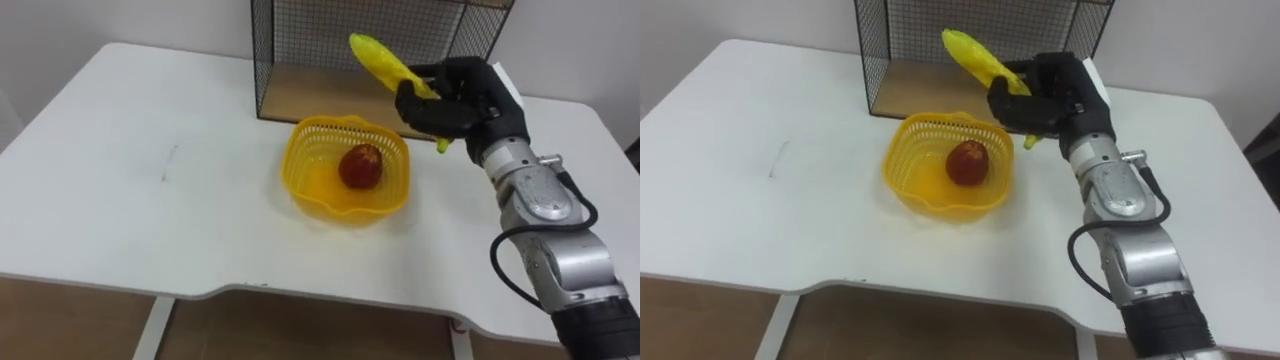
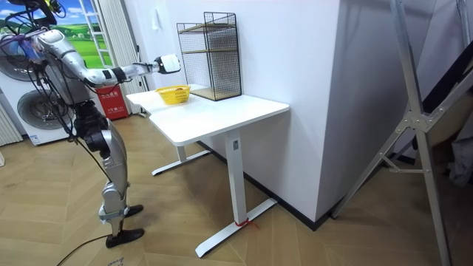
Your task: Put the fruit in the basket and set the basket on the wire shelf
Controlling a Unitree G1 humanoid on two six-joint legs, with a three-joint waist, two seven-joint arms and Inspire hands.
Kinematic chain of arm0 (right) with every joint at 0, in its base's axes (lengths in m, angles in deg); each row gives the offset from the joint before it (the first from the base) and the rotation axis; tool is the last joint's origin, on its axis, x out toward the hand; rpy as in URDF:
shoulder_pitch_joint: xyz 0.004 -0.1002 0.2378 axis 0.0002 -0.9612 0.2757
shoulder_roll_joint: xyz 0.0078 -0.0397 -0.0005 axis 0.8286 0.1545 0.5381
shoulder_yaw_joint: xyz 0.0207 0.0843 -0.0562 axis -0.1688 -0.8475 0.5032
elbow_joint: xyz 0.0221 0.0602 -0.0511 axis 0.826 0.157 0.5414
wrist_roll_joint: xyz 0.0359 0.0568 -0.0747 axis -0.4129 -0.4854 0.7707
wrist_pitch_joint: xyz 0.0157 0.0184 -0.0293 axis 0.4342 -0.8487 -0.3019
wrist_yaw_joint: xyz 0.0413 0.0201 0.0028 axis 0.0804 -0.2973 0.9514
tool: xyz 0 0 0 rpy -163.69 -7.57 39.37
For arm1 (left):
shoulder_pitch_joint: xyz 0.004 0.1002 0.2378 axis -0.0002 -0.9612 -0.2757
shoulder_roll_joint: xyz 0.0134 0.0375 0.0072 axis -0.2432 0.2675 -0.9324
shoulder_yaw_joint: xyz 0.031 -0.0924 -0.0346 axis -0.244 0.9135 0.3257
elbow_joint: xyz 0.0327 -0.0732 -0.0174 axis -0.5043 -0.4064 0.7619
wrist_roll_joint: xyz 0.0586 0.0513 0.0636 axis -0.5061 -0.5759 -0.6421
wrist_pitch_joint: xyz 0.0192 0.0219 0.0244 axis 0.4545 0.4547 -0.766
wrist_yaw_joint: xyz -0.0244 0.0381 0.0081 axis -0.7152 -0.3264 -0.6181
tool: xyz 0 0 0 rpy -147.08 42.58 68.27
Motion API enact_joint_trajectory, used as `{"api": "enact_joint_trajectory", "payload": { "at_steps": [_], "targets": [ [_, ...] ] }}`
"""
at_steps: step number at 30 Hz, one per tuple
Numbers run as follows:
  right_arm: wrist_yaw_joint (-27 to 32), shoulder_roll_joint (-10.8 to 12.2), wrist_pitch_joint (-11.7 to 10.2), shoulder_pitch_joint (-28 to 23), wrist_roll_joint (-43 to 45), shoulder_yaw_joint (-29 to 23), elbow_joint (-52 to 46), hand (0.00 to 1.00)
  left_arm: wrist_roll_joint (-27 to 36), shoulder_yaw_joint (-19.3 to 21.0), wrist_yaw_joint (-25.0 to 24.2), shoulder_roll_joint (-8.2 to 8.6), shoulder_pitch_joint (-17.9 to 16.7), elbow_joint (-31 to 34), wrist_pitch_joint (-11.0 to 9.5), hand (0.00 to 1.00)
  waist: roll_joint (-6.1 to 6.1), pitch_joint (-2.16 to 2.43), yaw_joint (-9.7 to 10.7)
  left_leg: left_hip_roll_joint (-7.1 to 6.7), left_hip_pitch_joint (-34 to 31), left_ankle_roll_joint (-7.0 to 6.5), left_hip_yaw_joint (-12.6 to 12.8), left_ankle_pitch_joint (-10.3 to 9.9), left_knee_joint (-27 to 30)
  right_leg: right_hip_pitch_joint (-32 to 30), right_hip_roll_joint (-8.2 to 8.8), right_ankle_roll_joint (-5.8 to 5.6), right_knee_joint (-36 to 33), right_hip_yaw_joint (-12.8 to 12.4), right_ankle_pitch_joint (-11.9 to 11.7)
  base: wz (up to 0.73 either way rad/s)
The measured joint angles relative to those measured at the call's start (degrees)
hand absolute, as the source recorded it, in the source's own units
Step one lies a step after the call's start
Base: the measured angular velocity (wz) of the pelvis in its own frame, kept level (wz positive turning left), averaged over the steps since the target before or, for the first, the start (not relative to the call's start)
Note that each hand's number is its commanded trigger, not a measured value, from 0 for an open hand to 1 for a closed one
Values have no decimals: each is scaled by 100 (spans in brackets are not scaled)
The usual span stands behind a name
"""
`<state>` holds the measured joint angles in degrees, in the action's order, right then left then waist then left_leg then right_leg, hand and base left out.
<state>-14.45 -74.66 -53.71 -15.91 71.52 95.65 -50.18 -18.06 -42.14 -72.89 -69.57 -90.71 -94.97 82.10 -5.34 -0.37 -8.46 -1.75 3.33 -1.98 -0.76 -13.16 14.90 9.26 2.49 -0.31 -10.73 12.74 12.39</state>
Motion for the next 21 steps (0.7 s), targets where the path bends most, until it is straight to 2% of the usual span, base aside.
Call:
{"api": "enact_joint_trajectory", "payload": {
  "at_steps": [3, 7, 14, 15, 16, 17, 18, 21],
  "targets": [
    [-86, 0, 0, 57, 167, 17, 32, 100, -4, 0, 0, 9, 0, -9, 1, 0, 1, -7, -7, -1, -25, 0, -23, 0, -2, 4, 2, 0, 5, 22, 0, 3],
    [-99, 0, 0, 84, 410, 74, 109, 100, -3, -1, -7, 9, 29, -9, 0, 0, 38, -42, -56, 1, 15, 0, -39, 0, -4, 18, 8, 0, 8, 15, 0, 0],
    [-164, 5, 6, 84, 915, 182, 243, 100, -3, -4, -10, 9, 26, 2, 0, 0, 27, -44, -82, -5, -6, 0, -66, 0, -7, 22, 9, -1, 4, 8, 0, 0],
    [-167, 5, 6, 84, 951, 191, 243, 80, -1, -4, -10, 9, 26, 7, 0, 0, 23, -42, -85, -5, -9, 0, -62, 0, -10, 24, 9, -1, 2, 8, 0, 0],
    [-180, 5, 9, 84, 1014, 199, 244, 20, 0, -6, -10, 9, 32, 26, 0, 0, 20, -43, -97, -4, -8, 0, -37, 0, -16, 25, 6, -1, 1, 8, 0, 0],
    [-209, 5, 26, 84, 1117, 206, 244, 4, 0, -14, -9, 9, 55, 32, 0, 0, 16, -41, -102, -3, -11, 0, -35, 0, -24, 25, 5, -1, 1, 7, 0, 0],
    [-217, 5, 50, 84, 1154, 213, 244, 0, -1, -15, -9, 9, 62, 32, 0, 0, 14, -40, -106, -3, -12, 0, -35, 0, -30, 27, 5, -1, 1, 7, 0, 0],
    [-235, 4, 126, 84, 1227, 263, 337, 0, 0, -21, -9, 9, 82, 30, 4, 0, 11, -38, -117, -5, -13, 0, -40, 0, -37, 30, 6, -1, 1, 8, 0, 0]
  ]
}}
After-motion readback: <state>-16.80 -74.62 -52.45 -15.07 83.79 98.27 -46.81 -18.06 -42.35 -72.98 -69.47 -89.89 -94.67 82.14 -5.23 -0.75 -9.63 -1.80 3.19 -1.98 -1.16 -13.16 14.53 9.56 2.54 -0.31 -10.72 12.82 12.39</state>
